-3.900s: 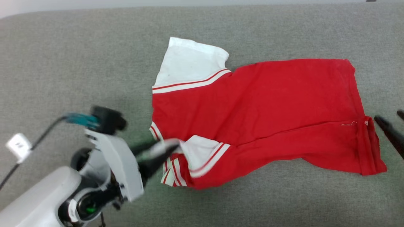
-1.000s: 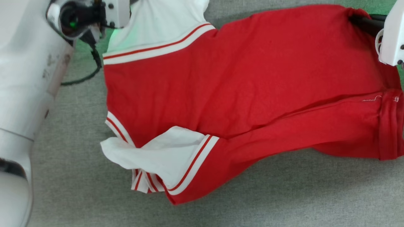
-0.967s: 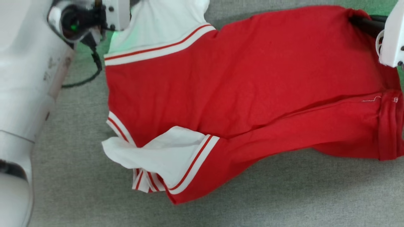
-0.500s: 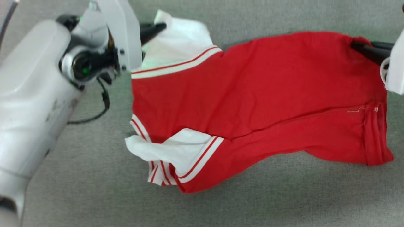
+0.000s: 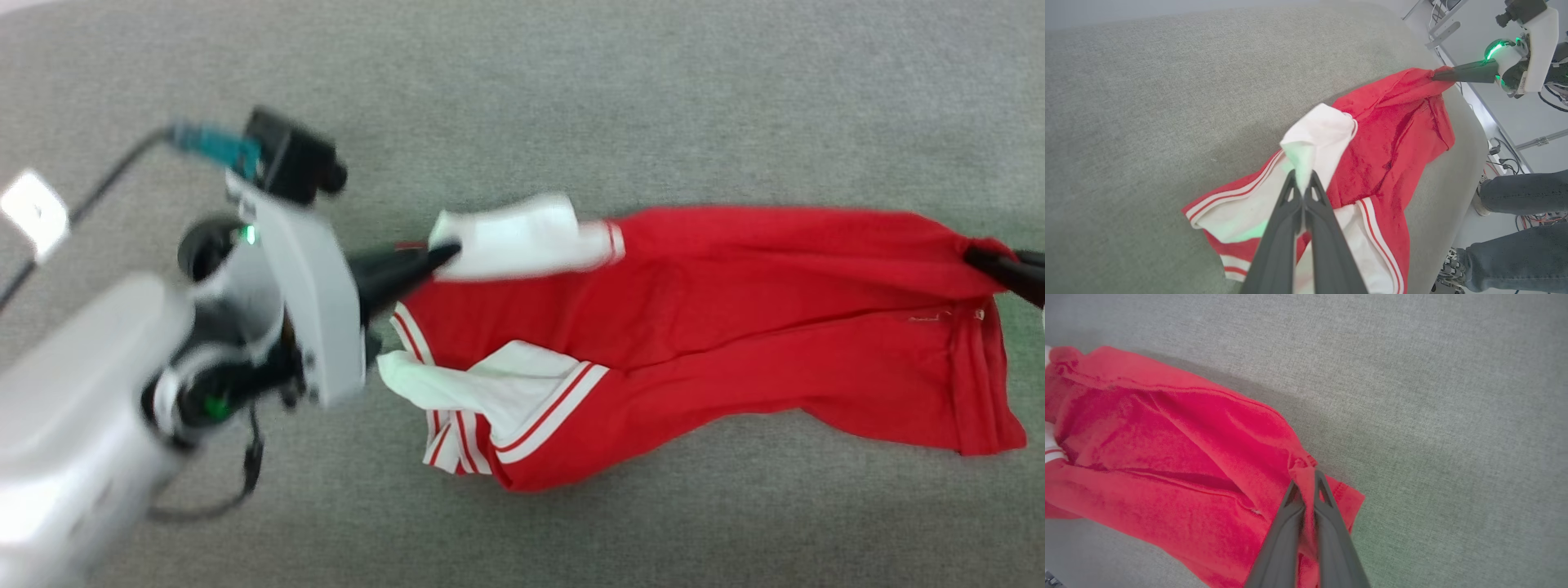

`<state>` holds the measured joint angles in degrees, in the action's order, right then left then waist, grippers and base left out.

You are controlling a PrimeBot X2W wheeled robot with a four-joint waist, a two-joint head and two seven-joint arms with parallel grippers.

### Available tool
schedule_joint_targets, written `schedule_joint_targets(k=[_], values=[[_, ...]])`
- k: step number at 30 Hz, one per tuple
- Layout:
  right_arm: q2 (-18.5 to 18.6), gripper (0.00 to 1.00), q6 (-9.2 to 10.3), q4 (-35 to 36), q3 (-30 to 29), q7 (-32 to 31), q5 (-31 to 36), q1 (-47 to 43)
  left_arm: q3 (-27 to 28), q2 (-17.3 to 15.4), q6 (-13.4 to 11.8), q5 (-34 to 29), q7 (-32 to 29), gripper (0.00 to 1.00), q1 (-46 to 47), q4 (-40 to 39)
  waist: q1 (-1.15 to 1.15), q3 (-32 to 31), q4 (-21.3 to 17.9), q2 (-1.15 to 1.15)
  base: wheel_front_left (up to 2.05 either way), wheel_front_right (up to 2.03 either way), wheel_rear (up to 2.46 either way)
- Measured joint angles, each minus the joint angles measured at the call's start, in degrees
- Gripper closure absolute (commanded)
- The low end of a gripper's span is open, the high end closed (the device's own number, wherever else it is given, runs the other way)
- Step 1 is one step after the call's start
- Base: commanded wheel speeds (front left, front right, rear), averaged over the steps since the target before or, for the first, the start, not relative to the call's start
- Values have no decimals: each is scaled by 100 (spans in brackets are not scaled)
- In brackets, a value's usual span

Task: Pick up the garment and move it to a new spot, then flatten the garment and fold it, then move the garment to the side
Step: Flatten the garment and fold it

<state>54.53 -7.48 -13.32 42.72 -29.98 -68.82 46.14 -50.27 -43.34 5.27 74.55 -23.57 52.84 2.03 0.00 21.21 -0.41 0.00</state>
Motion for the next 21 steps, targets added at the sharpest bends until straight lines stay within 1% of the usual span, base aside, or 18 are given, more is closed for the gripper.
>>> schedule_joint_targets(k=[4,5,7,11,13,17,21], values=[[163,100,0,100,-127,151,-125,-311,-29,-377,-215,-23,305,100,-632,-771,0,-19,64,0,0,0,0],[209,100,0,120,-168,205,-151,-400,-43,-444,-259,-47,385,100,-779,-934,0,-14,77,0,0,0,0],[311,100,0,163,-255,309,-208,-585,-24,-554,-427,-48,609,100,-1072,-1228,0,-3,106,0,0,0,0],[505,100,0,339,-447,516,-269,-885,22,-766,-651,-35,1000,100,-1573,-1637,0,27,152,0,0,0,0],[573,100,0,421,-548,621,-319,-1040,22,-825,-726,-15,1133,100,-1778,-1809,0,46,164,0,0,0,0],[668,100,0,539,-687,716,-391,-1349,-19,-886,-784,2,1291,100,-2031,-1981,0,105,184,0,0,0,0],[655,100,0,598,-759,797,-311,-1489,-112,-789,-792,-96,1347,100,-2082,-1826,0,221,191,0,0,0,0]])
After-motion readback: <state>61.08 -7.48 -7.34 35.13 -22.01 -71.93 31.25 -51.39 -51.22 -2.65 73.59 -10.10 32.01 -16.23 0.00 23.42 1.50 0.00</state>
